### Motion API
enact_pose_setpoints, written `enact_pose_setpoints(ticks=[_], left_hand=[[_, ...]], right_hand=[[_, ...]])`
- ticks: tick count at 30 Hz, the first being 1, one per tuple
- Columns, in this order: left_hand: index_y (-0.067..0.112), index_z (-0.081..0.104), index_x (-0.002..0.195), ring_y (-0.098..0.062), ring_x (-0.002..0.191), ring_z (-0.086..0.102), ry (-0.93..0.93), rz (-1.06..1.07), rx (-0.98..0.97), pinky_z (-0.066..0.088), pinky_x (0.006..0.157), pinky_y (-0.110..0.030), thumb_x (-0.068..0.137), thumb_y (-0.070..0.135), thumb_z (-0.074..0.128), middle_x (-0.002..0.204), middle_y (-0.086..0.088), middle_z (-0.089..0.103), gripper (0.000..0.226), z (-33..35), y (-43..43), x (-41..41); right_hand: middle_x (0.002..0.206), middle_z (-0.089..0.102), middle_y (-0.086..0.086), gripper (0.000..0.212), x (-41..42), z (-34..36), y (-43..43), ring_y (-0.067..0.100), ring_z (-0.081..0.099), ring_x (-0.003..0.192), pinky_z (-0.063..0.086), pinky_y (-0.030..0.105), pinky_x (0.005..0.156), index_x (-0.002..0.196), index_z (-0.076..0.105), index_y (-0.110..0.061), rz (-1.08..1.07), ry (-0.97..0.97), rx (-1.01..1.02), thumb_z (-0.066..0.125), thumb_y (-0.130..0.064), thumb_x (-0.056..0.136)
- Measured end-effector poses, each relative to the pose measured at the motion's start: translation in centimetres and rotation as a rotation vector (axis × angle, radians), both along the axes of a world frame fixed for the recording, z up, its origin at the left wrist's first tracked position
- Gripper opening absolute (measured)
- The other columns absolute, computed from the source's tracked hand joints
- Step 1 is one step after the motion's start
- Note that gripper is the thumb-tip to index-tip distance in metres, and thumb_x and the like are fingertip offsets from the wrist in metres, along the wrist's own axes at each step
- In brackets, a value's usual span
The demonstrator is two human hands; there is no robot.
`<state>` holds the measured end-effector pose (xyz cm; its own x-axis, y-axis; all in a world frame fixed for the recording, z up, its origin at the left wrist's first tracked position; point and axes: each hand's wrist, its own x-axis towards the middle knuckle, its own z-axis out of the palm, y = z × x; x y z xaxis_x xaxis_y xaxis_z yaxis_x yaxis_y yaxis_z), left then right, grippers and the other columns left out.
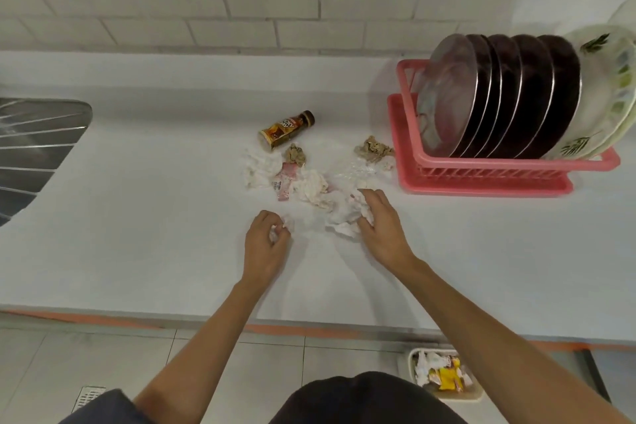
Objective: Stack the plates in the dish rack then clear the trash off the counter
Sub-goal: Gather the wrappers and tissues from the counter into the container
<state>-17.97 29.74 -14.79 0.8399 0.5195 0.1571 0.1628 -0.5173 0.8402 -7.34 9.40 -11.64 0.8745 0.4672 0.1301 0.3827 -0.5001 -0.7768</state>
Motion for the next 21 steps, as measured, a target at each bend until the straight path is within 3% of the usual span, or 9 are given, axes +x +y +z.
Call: enact_pose_setpoints(ticks=[3,5,8,10,12,17,21], left_hand=[[0.005,0.049,0.073,-0.006,0.065,0.044,-0.042,0.028,-0.152,0.036,0.063,-0.023,0.083,-0.003,0.057,0.073,-0.004,0.050,0.014,1.5,-1.2,0.1],[0.013,0.061,0.085,-0.002,0.074,0.052,-0.058,-0.002,-0.227,0.041,0.069,-0.017,0.080,0.001,0.053,0.081,0.005,0.059,0.015,2.4,-2.2,0.4],[0.019,0.072,0.104,-0.001,0.093,0.060,-0.052,-0.105,-0.315,0.045,0.082,-0.014,0.080,0.005,0.048,0.098,0.012,0.065,0.037,3.7,-4.4,1.1],[0.014,0.075,0.088,-0.006,0.079,0.057,-0.059,-0.182,-0.382,0.042,0.073,-0.016,0.079,0.002,0.048,0.083,0.010,0.061,0.031,4.4,-6.5,1.7],[0.007,0.071,0.074,-0.006,0.069,0.052,-0.050,-0.246,-0.432,0.039,0.067,-0.014,0.078,0.003,0.048,0.074,0.010,0.057,0.023,5.1,-8.8,2.2],[0.004,0.063,0.070,-0.006,0.067,0.052,-0.011,-0.367,-0.501,0.038,0.065,-0.019,0.080,0.010,0.051,0.073,0.004,0.058,0.016,5.3,-14.5,2.3],[0.006,0.056,0.071,-0.014,0.068,0.052,0.040,-0.425,-0.515,0.041,0.067,-0.023,0.084,0.012,0.068,0.071,-0.007,0.056,0.019,4.5,-19.5,1.5]], right_hand=[[0.106,0.057,0.004,0.043,-0.5,1.9,-1.0,0.006,0.057,0.097,0.041,0.010,0.087,0.120,0.064,-0.008,-0.126,0.122,0.261,0.045,0.006,0.085],[0.093,0.058,0.006,0.032,-0.7,3.3,-2.0,0.001,0.058,0.086,0.042,0.011,0.081,0.096,0.072,-0.004,-0.204,0.206,0.351,0.046,0.011,0.085],[0.069,0.054,0.002,0.022,-0.9,4.5,-3.8,0.005,0.054,0.064,0.043,0.019,0.065,0.062,0.058,0.003,-0.295,0.342,0.422,0.047,0.009,0.081],[0.063,0.049,0.006,0.018,-1.2,4.5,-5.2,0.012,0.048,0.059,0.038,0.023,0.057,0.061,0.049,0.008,-0.349,0.411,0.445,0.047,-0.002,0.076],[0.070,0.049,0.011,0.024,-1.6,4.2,-6.6,0.017,0.047,0.065,0.034,0.024,0.058,0.068,0.047,0.014,-0.414,0.470,0.476,0.046,-0.010,0.069],[0.065,0.044,0.008,0.044,-3.4,3.6,-10.7,0.018,0.043,0.063,0.034,0.029,0.062,0.068,0.048,0.007,-0.487,0.473,0.446,0.059,-0.033,0.084],[0.064,0.041,0.013,0.054,-5.3,3.5,-15.3,0.021,0.040,0.061,0.036,0.030,0.062,0.073,0.044,0.011,-0.510,0.396,0.462,0.061,-0.036,0.093]])
